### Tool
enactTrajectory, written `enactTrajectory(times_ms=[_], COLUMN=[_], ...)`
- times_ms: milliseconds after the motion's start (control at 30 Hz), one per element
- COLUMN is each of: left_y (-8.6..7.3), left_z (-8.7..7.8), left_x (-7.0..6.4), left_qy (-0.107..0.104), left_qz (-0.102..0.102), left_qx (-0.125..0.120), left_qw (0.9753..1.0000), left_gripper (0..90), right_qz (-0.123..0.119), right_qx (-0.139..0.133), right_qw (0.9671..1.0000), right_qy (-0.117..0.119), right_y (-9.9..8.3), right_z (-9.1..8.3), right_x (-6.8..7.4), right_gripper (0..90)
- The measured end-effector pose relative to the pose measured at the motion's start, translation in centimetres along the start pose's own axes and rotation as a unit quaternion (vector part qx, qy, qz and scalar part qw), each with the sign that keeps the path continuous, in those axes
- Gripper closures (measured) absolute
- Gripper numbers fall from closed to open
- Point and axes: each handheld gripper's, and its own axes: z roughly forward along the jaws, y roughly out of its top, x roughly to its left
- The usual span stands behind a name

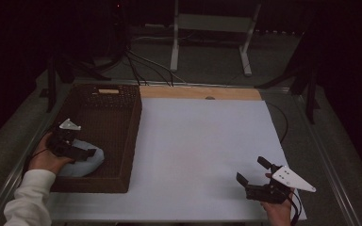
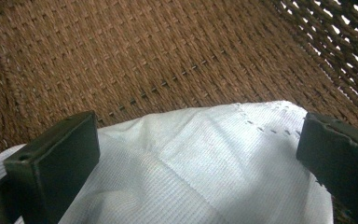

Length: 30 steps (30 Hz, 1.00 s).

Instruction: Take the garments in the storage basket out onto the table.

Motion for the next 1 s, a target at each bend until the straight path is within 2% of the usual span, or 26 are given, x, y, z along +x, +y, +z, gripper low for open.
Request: enactTrajectory(times_ms=[233, 600, 733, 833, 967, 1000], left_y=[0.0, -0.1, -0.1, -0.1, 0.0, 0.0], left_z=[0.3, 0.6, 0.7, 0.8, 1.0, 1.2], left_x=[0.1, -0.2, 0.0, -0.1, -0.3, -0.4], left_qy=[-0.014, -0.039, -0.042, -0.044, -0.036, -0.03], left_qz=[-0.003, 0.01, 0.004, 0.009, 0.017, 0.018], left_qx=[0.013, 0.025, 0.028, 0.032, 0.049, 0.061], left_qw=[0.9998, 0.9989, 0.9987, 0.9985, 0.998, 0.9975], left_gripper=[0.3, 0.3, 0.2, 0.2, 0.4, 0.4], right_qz=[0.001, 0.002, 0.003, 0.004, 0.004, 0.004], right_qx=[0.0, 0.002, 0.002, 0.002, 0.002, 0.003], right_qw=[1.0, 1.0, 1.0, 1.0, 1.0, 1.0], right_qy=[0.001, 0.001, 0.001, 0.002, 0.001, 0.001], right_y=[0.0, 0.0, 0.0, 0.0, 0.0, 0.0], right_z=[0.0, 0.1, 0.0, 0.1, 0.1, 0.1], right_x=[0.0, 0.0, 0.0, -0.1, 0.0, 0.0], right_gripper=[0.2, 0.2, 0.2, 0.3, 0.2, 0.3])
